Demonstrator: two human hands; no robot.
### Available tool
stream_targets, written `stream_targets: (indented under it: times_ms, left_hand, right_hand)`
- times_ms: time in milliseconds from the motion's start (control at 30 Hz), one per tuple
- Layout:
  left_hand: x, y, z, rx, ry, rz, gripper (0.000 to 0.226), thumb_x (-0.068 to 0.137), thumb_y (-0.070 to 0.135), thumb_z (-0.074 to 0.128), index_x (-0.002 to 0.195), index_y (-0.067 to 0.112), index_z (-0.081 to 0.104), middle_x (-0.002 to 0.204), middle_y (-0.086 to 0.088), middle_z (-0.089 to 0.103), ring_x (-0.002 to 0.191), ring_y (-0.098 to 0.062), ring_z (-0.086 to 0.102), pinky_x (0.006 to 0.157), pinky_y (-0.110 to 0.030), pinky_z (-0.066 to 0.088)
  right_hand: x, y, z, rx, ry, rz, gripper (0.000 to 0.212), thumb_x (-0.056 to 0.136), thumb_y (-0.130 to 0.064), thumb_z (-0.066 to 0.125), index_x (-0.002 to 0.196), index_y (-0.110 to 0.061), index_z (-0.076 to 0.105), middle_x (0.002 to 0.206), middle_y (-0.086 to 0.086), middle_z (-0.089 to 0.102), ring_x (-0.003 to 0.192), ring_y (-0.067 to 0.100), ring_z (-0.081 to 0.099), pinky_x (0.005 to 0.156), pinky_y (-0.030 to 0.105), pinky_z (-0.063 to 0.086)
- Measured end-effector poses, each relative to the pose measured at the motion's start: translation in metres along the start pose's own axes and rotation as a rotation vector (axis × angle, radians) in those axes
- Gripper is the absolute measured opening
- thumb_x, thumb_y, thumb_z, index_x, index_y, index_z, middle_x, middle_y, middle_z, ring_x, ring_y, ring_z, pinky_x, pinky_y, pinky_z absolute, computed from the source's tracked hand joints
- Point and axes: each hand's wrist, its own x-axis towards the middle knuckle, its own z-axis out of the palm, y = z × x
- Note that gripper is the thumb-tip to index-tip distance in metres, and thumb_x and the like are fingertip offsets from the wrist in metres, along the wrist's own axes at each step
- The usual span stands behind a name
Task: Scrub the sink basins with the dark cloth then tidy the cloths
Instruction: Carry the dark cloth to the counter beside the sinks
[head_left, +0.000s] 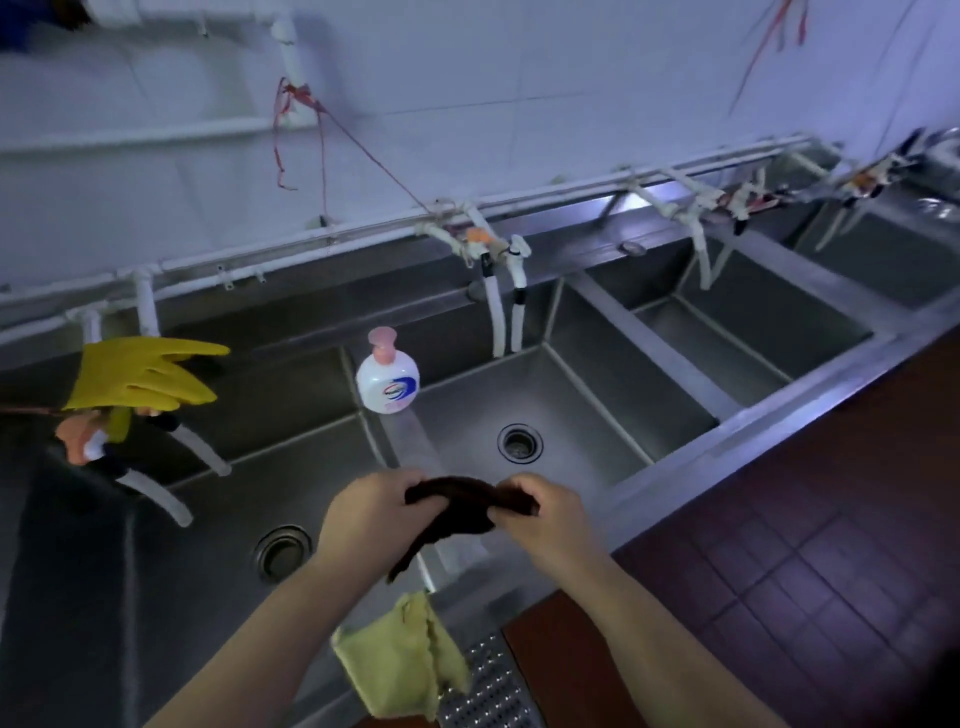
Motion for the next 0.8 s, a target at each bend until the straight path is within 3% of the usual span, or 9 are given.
stream_targets:
  times_ms: [133, 333, 367, 433, 533, 633, 733, 800]
  left_hand:
    - [0.024, 0.091, 0.064, -0.013, -0.069, 0.04, 0.023, 0.085, 0.038, 0.061, 0.063, 0.034, 0.057, 0.063, 0.009, 0.063, 0.062, -0.004, 0.06, 0.055, -0.026, 0.046]
    - [0.05, 0.21, 0.149, -0.009, -0.175, 0.181, 0.017, 0.09, 0.034, 0.058, 0.075, 0.028, 0.064, 0.064, 0.006, 0.066, 0.055, -0.002, 0.059, 0.053, -0.021, 0.045]
    - [0.056, 0.225, 0.161, 0.007, -0.2, 0.197, 0.017, 0.089, 0.033, 0.058, 0.075, 0.027, 0.064, 0.065, 0.006, 0.067, 0.055, -0.002, 0.059, 0.054, -0.023, 0.045]
    - [0.07, 0.253, 0.185, 0.032, -0.237, 0.22, 0.016, 0.088, 0.031, 0.06, 0.074, 0.026, 0.064, 0.067, 0.006, 0.067, 0.059, -0.004, 0.06, 0.055, -0.025, 0.045]
    - [0.094, 0.294, 0.22, 0.063, -0.272, 0.264, 0.017, 0.087, 0.029, 0.061, 0.07, 0.03, 0.06, 0.069, 0.007, 0.063, 0.065, -0.006, 0.058, 0.06, -0.028, 0.045]
    - [0.119, 0.336, 0.257, 0.052, -0.296, 0.307, 0.029, 0.085, 0.027, 0.062, 0.061, 0.036, 0.05, 0.062, 0.009, 0.057, 0.061, -0.002, 0.052, 0.055, -0.024, 0.035]
    - [0.152, 0.38, 0.295, -0.021, -0.338, 0.306, 0.021, 0.083, 0.028, 0.065, 0.063, 0.028, 0.057, 0.06, 0.007, 0.058, 0.058, -0.003, 0.052, 0.054, -0.025, 0.036]
    - [0.178, 0.411, 0.32, -0.096, -0.362, 0.297, 0.027, 0.079, 0.031, 0.067, 0.056, 0.029, 0.052, 0.052, 0.01, 0.054, 0.053, -0.004, 0.049, 0.053, -0.027, 0.033]
  right_hand:
    - [-0.002, 0.057, -0.111, 0.038, 0.065, 0.04, 0.014, 0.084, -0.021, 0.069, 0.097, -0.016, 0.068, 0.082, -0.008, 0.064, 0.075, 0.002, 0.059, 0.066, 0.014, 0.043]
    - [-0.005, 0.13, -0.253, -0.058, 0.261, 0.064, 0.007, 0.085, -0.029, 0.066, 0.091, -0.026, 0.068, 0.084, -0.01, 0.068, 0.081, 0.005, 0.062, 0.074, 0.023, 0.048]
    - [-0.005, 0.14, -0.27, -0.065, 0.277, 0.068, 0.003, 0.086, -0.03, 0.065, 0.084, -0.033, 0.066, 0.079, -0.013, 0.066, 0.078, 0.002, 0.06, 0.073, 0.023, 0.048]
    - [-0.003, 0.159, -0.301, -0.064, 0.319, 0.082, 0.018, 0.086, -0.033, 0.063, 0.07, -0.039, 0.057, 0.07, -0.015, 0.061, 0.07, 0.0, 0.056, 0.067, 0.023, 0.045]
    - [0.004, 0.189, -0.342, -0.032, 0.381, 0.141, 0.017, 0.088, -0.037, 0.059, 0.073, -0.03, 0.058, 0.072, -0.009, 0.061, 0.07, 0.006, 0.057, 0.066, 0.03, 0.046]
    - [0.015, 0.22, -0.382, 0.01, 0.453, 0.198, 0.022, 0.088, -0.039, 0.056, 0.073, -0.024, 0.058, 0.068, -0.004, 0.06, 0.064, 0.009, 0.056, 0.06, 0.032, 0.045]
    - [0.029, 0.251, -0.427, 0.031, 0.519, 0.237, 0.02, 0.089, -0.036, 0.057, 0.073, -0.026, 0.06, 0.069, -0.005, 0.062, 0.063, 0.007, 0.056, 0.058, 0.029, 0.046]
    - [0.041, 0.27, -0.461, 0.044, 0.549, 0.258, 0.021, 0.09, -0.032, 0.057, 0.071, -0.027, 0.058, 0.066, -0.007, 0.06, 0.061, 0.006, 0.055, 0.055, 0.025, 0.043]
